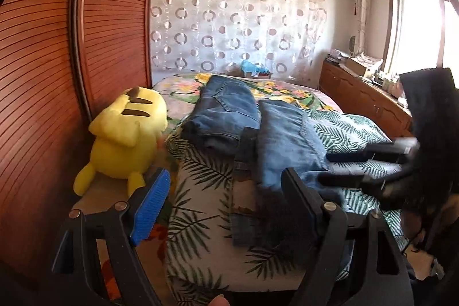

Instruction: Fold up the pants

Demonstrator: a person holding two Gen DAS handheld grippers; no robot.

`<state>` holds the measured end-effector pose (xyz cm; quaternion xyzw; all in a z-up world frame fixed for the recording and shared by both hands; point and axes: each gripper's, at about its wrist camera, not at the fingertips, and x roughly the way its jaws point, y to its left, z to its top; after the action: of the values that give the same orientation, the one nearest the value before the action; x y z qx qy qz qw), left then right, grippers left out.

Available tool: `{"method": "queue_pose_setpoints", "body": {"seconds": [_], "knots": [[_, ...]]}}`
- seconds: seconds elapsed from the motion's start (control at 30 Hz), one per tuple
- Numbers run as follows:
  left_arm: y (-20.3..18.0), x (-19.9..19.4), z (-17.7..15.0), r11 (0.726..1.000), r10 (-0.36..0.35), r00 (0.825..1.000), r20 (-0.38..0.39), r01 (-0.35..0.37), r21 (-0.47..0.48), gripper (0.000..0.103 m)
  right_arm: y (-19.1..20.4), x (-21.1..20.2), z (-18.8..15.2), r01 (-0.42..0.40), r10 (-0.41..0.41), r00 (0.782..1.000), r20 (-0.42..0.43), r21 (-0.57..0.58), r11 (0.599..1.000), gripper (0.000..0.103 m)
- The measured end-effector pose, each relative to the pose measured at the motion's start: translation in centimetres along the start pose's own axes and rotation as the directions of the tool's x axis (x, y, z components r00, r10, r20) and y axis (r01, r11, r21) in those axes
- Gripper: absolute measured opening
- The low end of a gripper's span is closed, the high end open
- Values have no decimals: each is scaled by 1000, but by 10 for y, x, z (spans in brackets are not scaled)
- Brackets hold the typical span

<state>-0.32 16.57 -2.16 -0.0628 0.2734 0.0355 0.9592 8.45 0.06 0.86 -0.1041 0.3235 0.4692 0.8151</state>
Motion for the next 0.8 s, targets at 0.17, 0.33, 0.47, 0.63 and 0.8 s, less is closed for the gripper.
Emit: {"method": "queue_pose_setpoints", "body": {"seconds": [0.17,0.33,0.47,0.63,0.8], "knots": [[-18,18,-4,997,-70,997,-33,71,12,80,-35,-15,4,167,-167,985,50,-2,986,61],[-26,46,-20,995,-93,989,-115,95,7,80,-77,10,6,231,-232,973,14,49,972,62],[-23,63,-39,998,-66,981,-184,67,-1,80,-97,46,22,214,-215,977,-1,98,972,64],[-14,78,-60,996,-84,968,-238,74,-49,80,-116,78,29,190,-187,982,-33,157,969,73],[-8,81,-72,986,-142,961,-238,116,-121,80,-148,105,27,137,-123,989,-77,209,968,87]]}}
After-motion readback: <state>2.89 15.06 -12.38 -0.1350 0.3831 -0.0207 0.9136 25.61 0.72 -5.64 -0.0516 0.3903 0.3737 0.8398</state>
